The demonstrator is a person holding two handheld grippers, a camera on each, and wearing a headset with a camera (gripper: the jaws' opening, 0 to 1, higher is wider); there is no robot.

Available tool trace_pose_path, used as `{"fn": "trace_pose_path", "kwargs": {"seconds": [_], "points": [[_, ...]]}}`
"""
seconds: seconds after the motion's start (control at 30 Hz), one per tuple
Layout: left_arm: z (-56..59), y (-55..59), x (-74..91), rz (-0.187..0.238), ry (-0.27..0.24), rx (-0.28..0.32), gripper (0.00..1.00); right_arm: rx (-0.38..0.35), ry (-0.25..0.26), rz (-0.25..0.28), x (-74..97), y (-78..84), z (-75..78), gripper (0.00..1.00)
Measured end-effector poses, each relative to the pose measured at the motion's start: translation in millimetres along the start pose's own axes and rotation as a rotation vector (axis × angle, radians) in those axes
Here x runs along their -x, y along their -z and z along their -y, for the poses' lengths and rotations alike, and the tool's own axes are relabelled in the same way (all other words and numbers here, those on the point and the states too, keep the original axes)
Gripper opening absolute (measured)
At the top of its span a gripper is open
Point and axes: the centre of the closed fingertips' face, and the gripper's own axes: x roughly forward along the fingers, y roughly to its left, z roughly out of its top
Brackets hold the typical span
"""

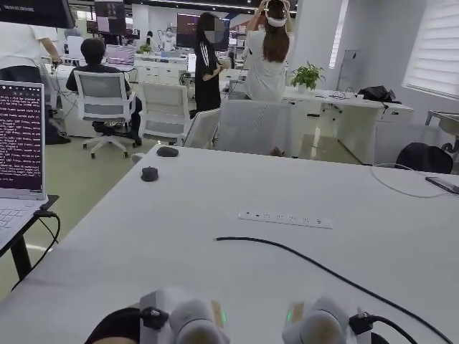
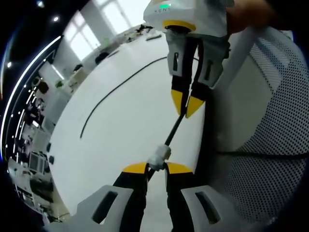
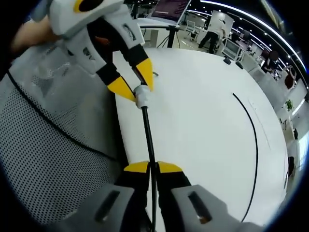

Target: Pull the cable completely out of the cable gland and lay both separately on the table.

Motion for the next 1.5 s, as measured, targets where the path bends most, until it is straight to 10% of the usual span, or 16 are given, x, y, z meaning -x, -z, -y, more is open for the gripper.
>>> {"fn": "trace_pose_path", "kwargs": {"seconds": [0.33, 0.67, 1.0, 1.37, 1.5], "points": [[-0.3, -0.7, -0.3, 0.001, -0.003, -0.002, 0.14, -0.011, 0.026, -0.13, -1.9, 27.8, 5.8, 0.14], [1.4, -5.5, 0.7, 0.023, 0.003, -0.017, 0.14, 0.044, -0.05, 0.126, 4.4, -30.1, -14.0, 0.23], [2.8, -9.8, 0.4, 0.042, 0.008, -0.012, 0.14, 0.036, -0.045, 0.124, 5.3, -26.8, -10.8, 0.03], [-3.8, -5.1, 2.0, 0.023, -0.02, -0.001, 0.14, -0.02, 0.045, -0.145, 1.8, 30.8, 9.1, 0.03], [-5.0, -5.4, 2.5, 0.025, -0.025, 0.003, 0.14, -0.026, 0.047, -0.149, 1.6, 32.0, 9.5, 0.07]]}}
